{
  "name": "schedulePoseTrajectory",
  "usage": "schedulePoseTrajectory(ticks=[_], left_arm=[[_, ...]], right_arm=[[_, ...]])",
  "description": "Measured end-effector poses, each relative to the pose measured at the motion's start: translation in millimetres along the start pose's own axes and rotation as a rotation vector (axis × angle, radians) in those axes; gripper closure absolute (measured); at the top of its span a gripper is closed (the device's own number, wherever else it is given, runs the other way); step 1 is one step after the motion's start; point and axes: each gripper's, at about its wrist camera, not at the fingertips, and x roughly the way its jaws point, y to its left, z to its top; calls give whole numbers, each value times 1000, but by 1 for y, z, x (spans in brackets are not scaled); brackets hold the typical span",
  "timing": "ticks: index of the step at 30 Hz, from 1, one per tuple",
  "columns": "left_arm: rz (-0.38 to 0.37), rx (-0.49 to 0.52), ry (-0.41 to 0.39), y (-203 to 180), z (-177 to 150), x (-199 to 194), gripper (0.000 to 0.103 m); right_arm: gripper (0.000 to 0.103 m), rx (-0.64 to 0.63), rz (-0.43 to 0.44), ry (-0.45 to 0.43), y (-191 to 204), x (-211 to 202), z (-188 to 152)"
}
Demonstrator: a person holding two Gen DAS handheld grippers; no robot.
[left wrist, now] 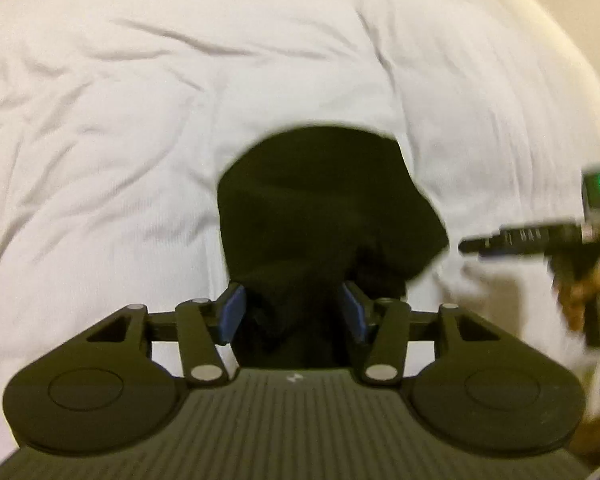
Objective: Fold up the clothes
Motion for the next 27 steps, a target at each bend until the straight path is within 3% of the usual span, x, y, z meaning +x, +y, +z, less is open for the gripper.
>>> schedulePoseTrajectory(ticks=[5,7,9,10,11,12,14,16,19,24,27], left_arm=[[-92,-213,46,46,18,45,49],[-110,-279,51,60,20,57,43],[-110,-298,52,64,24,69,38],[-112,-288,56,66,25,74,40],[-120,-277,62,66,25,76,56],[-142,-268,71,64,23,79,74],[-148,-237,75,52,16,81,78],[-145,-204,76,39,7,82,83],[-202,-190,90,19,-11,78,86],[-363,-97,197,-33,-47,70,86],[-396,-63,211,-43,-52,63,88]], right_arm=[[24,89,37,-26,10,18,31],[14,103,28,-35,12,26,37],[15,120,8,-23,6,40,38],[31,123,23,-16,6,46,38],[54,102,32,-15,7,49,37],[60,32,5,-21,14,51,37],[72,-90,-22,-37,29,45,32],[74,-198,-42,-60,42,30,22],[75,-301,-103,-77,39,-1,-2],[75,-195,-265,0,-36,-41,-43],[74,-123,-375,66,-84,-43,-65]])
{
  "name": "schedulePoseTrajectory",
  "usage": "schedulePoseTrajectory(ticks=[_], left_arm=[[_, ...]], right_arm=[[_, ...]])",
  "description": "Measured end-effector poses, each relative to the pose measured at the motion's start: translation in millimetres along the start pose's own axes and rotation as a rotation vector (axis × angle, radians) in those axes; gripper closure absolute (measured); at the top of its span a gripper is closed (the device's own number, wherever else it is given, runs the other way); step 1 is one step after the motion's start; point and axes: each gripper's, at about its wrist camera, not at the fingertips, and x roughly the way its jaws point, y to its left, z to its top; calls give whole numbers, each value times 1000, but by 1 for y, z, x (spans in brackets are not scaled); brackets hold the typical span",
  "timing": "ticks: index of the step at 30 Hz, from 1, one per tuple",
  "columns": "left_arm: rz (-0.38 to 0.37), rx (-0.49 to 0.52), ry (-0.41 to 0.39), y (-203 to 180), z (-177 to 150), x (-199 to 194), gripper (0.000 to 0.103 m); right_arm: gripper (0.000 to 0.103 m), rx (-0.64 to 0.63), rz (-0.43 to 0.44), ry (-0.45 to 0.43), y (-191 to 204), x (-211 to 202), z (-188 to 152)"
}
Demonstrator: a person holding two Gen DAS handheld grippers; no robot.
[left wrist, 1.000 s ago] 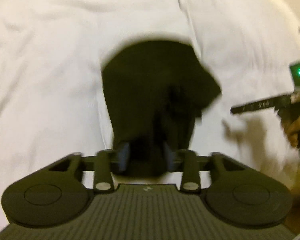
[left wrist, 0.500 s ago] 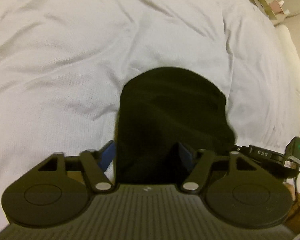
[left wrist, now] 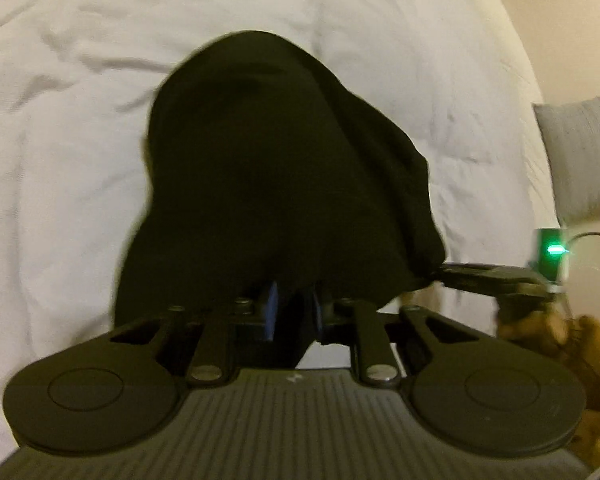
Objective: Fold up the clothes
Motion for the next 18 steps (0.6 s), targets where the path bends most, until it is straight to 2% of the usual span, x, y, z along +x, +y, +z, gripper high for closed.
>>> schedulePoseTrajectory(ticks=[2,5,6,9,11,13,16,18], left_arm=[[23,10,-23,2,7,-10,86],[96,15,-72,14,23,-24,74],[121,14,-78,18,28,-26,74],[155,16,-58,25,37,-16,74],[159,28,-38,25,37,-3,70],[139,33,-15,21,36,13,65],[139,73,6,10,40,37,63],[116,90,-2,2,47,42,62]], right_arm=[[75,28,-25,31,-15,8,-12],[78,64,-105,2,-26,-4,-18],[79,75,-141,-19,-31,-13,-18],[83,105,-276,-88,-57,-48,-18],[83,178,-357,-92,-90,-65,-19],[79,245,-403,-57,-124,-66,-27],[75,292,-358,42,-155,-51,-42],[66,269,-325,41,-155,-50,-44]])
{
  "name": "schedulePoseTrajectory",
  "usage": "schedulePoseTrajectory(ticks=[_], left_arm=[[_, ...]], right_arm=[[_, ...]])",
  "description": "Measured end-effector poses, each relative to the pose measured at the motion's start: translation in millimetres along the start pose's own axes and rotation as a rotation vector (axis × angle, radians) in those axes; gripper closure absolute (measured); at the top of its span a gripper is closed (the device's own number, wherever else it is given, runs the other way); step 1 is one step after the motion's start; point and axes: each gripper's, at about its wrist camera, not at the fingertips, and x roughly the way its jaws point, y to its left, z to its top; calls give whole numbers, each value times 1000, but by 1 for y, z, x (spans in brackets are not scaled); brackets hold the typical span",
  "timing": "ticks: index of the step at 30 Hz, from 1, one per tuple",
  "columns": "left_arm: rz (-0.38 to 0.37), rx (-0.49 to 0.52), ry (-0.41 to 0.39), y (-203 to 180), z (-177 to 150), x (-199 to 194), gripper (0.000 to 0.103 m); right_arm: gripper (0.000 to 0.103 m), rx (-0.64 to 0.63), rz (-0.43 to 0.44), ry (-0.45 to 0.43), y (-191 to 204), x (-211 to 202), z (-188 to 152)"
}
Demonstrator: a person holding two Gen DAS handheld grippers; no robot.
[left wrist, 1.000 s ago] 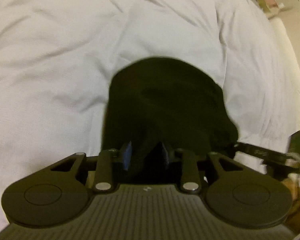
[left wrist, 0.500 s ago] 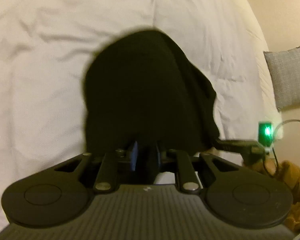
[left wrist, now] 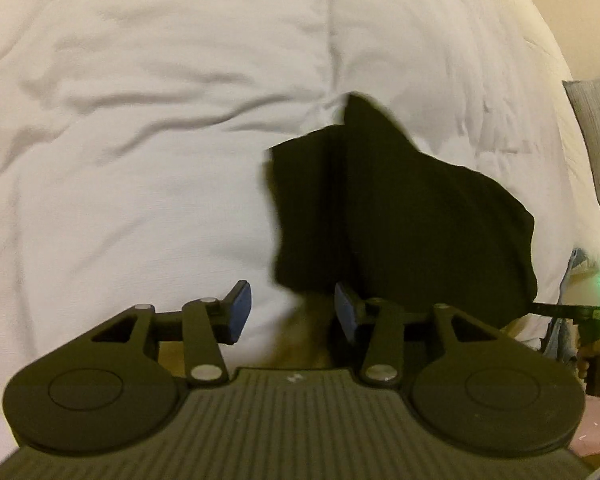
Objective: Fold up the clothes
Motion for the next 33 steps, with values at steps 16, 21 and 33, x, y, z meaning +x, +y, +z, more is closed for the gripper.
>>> schedulePoseTrajectory(ticks=[16,21,33], left_arm=[[-161,-233,-153,18,37,-2,38],[-152,-158,-145,1,39,-6,19],[-74,-33,-231,-53,53,-11,99]], right_arm=[[24,45,275,-124,-34,24,96],[24,40,326,-105,-28,49,98],[84,12,396,-344,-15,-22,107]])
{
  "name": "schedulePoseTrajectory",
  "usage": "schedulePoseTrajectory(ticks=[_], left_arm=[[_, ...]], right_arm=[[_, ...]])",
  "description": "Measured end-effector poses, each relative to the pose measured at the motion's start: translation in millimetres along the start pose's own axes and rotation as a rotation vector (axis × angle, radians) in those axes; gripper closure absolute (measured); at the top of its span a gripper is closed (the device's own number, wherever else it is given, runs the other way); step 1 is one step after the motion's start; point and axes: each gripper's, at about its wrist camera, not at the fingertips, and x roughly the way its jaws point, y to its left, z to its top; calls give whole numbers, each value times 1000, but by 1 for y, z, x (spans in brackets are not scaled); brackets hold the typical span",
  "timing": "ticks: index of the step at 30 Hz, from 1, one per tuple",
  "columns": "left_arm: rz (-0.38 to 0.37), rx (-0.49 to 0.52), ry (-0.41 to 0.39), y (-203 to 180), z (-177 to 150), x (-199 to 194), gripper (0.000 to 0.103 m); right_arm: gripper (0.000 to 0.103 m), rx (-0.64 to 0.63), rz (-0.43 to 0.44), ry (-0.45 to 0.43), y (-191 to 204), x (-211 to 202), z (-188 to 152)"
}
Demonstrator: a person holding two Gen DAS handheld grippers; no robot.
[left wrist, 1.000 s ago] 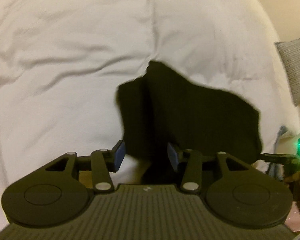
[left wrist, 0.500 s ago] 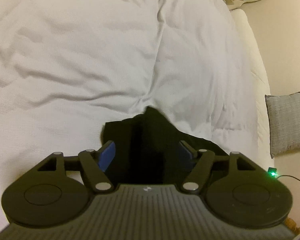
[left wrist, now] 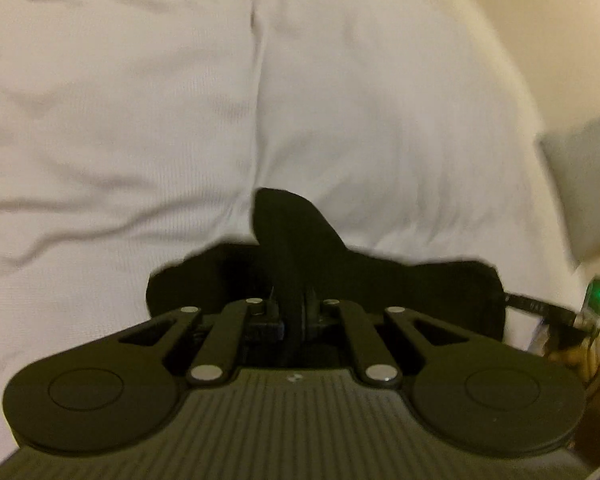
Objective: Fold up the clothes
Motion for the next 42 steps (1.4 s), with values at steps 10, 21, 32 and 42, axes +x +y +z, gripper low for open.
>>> schedulePoseTrajectory(ticks=[10,21,32,42], left_arm=[[127,302,-636,-73,58,-226,99],[422,113,-290,-8,-82,-182,57],[352,-48,-91,11,-109,-104,59],[407,-168,-79,61,-94,-97,58]], right_arm=[[86,-177,240,-624,83,-153,82],[71,-213,27,-310,61,-92,4],[50,365,176,22,3,-34,-65],[37,628,221,-43,-18,48,-70]])
